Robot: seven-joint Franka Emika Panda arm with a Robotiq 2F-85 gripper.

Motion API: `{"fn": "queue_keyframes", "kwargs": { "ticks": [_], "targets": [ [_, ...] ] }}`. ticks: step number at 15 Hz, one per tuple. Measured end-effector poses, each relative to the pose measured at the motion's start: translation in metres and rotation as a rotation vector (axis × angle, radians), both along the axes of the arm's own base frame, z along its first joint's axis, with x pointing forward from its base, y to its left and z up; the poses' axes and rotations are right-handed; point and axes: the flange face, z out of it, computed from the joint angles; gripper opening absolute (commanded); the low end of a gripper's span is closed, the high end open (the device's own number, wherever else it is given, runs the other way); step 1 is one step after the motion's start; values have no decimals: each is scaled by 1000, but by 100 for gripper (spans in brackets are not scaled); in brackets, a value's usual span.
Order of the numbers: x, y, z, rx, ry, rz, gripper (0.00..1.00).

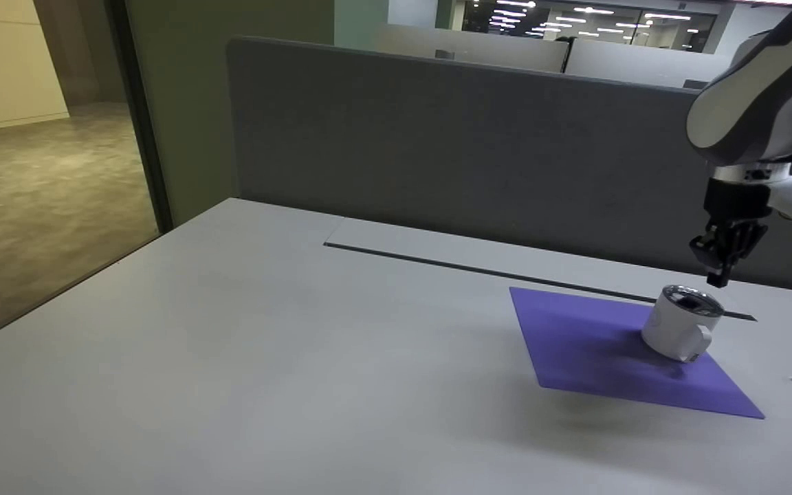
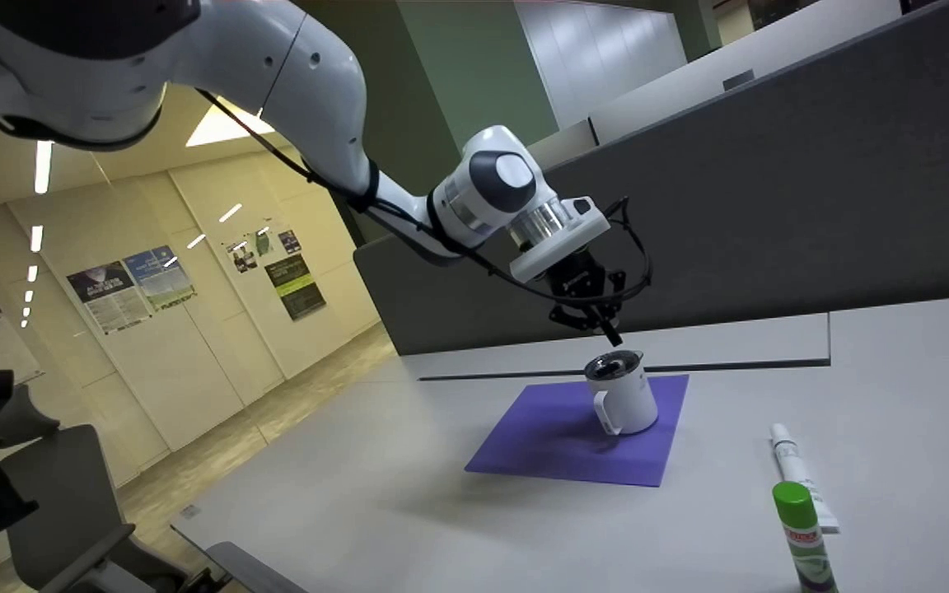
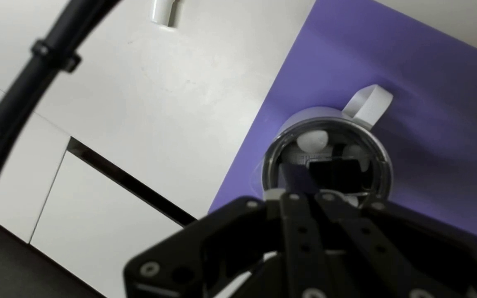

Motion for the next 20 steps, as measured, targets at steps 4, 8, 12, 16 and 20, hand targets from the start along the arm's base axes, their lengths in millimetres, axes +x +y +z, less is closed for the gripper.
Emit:
{"fn": "queue_keyframes", "kwargs": {
  "ticks": [4,8,12,16,20],
  "targets": [
    [0,4,-10,1,9,5,0],
    [0,6,-20,1,19,7,0],
    [2,8,-30,1,28,10,0],
    [3,10,-35,1,33,14,0],
    [3,14,-35,7,50,10,0]
  ]
}}
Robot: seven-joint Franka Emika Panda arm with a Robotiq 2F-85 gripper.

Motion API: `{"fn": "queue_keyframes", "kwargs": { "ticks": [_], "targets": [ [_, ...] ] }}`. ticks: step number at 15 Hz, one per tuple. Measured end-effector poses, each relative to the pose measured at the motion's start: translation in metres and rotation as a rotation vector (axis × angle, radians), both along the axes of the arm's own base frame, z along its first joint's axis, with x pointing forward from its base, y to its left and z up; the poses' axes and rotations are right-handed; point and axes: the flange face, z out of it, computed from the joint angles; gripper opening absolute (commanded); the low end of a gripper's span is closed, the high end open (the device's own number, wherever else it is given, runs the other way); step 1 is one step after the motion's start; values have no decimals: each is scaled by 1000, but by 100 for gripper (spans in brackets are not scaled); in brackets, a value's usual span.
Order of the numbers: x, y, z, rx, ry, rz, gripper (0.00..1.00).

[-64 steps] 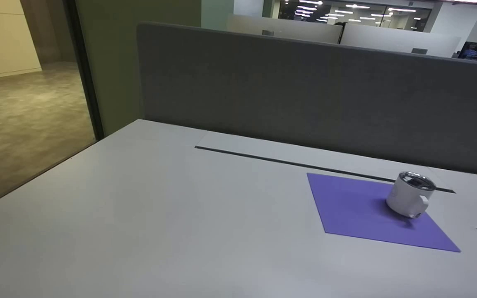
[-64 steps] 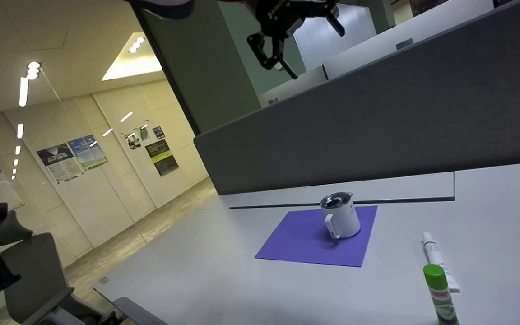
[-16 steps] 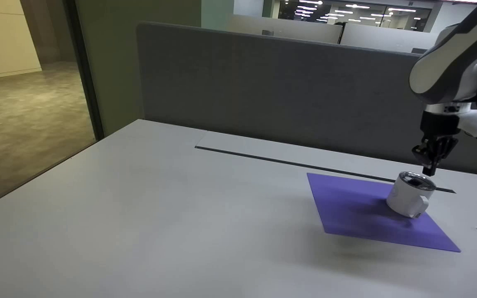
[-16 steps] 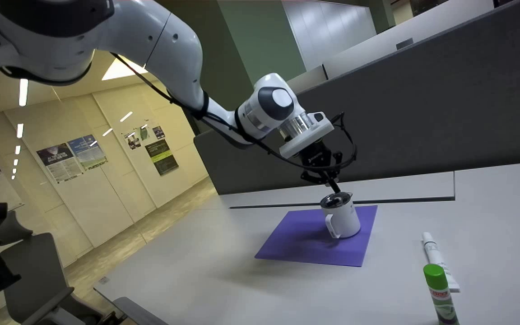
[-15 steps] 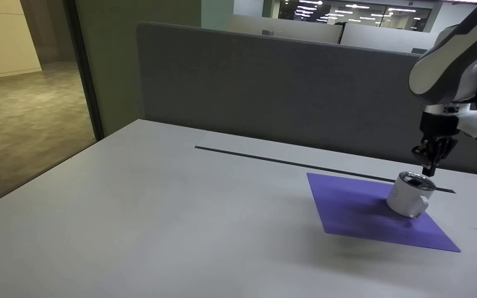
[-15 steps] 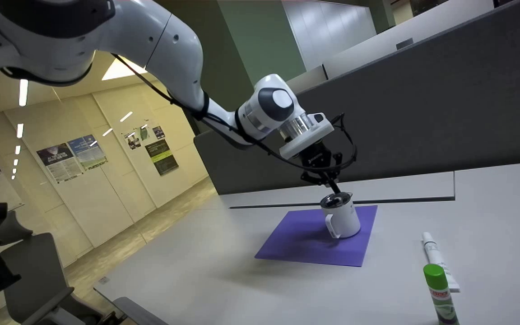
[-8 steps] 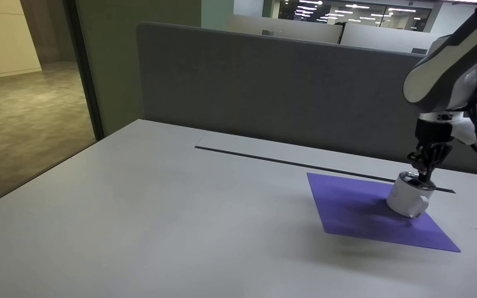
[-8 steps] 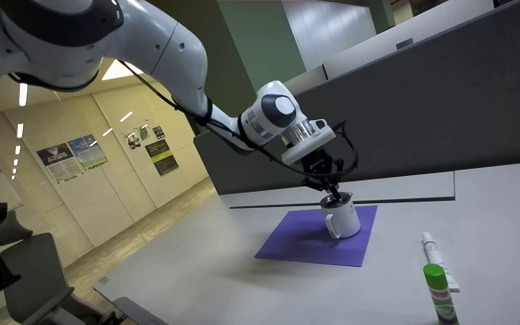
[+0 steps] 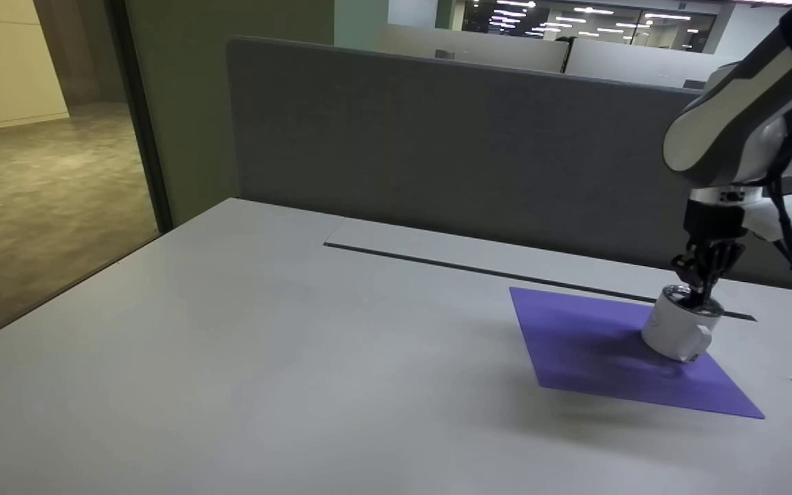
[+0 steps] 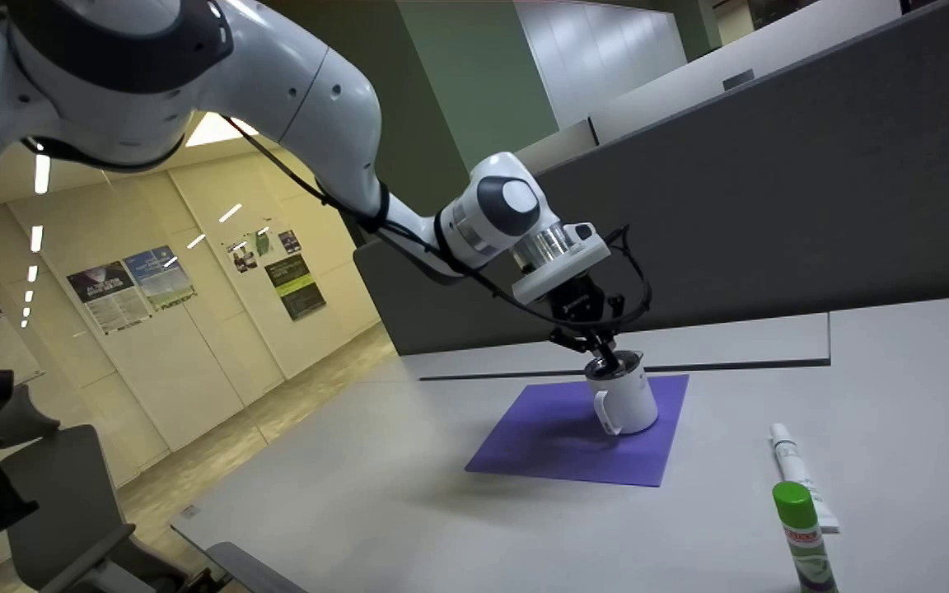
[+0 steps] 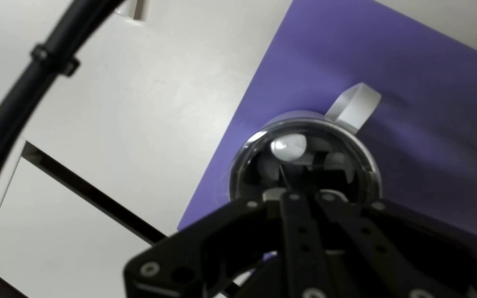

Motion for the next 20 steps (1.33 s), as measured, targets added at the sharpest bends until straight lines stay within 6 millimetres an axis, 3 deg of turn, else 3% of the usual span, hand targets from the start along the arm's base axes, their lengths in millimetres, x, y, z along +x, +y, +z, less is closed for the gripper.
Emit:
{"fn": "queue_keyframes", "kwargs": {
  "ticks": [7,11,13,14,15,17,20],
  "targets": [
    [-1,7,1,28,62,-25,0],
    [2,0,5,23,56,-45,0],
    [9,-10,18,25,27,-65,0],
    [13,-17,29,30,7,-78,3],
    [16,-24,43,34,-8,-86,26],
    [17,-37,75,57,-7,-78,30],
    [9,-55,123,94,33,-49,50]
  ]
}}
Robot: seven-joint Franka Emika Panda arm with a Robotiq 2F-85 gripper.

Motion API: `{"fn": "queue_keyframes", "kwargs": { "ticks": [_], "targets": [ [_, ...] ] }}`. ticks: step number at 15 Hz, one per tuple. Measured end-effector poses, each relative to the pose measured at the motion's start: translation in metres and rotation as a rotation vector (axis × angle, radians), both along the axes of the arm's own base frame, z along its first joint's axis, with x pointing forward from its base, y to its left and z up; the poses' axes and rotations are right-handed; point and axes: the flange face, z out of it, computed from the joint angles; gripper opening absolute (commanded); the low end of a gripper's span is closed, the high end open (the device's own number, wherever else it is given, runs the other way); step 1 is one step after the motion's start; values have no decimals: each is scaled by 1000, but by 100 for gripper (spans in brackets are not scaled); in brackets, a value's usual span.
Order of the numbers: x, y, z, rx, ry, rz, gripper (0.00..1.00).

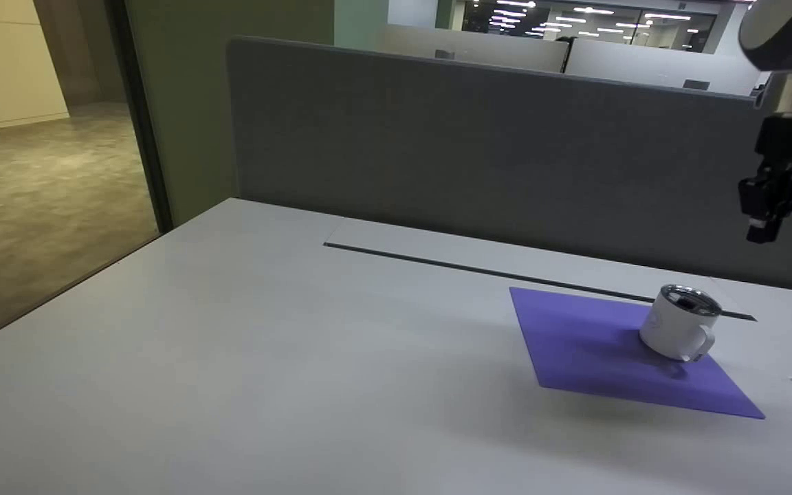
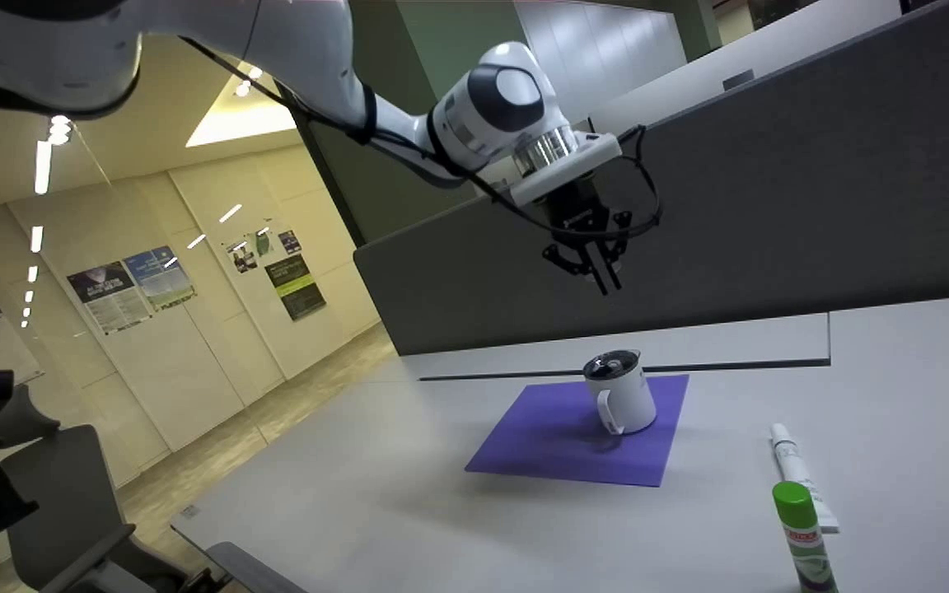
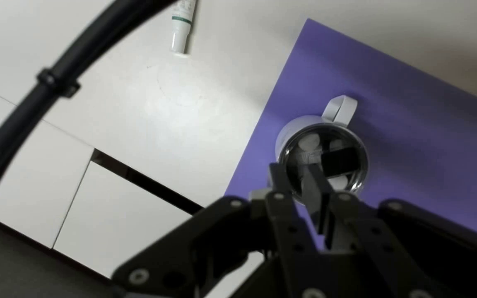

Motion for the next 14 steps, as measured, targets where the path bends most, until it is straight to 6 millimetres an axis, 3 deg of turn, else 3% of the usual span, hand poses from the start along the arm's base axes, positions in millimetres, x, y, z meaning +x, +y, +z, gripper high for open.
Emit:
{"fn": "queue_keyframes", "kwargs": {
  "ticks": [3,7,8,9,11,14],
  "targets": [
    [-8,-16,38,11,8,7,70],
    [-14,-26,63,19,-11,17,98],
    [-14,-26,65,25,-15,21,99],
    [-15,-26,67,30,-18,23,85],
    [-15,-26,67,40,-20,25,99],
    [-15,-26,67,41,-20,28,100]
  ]
}}
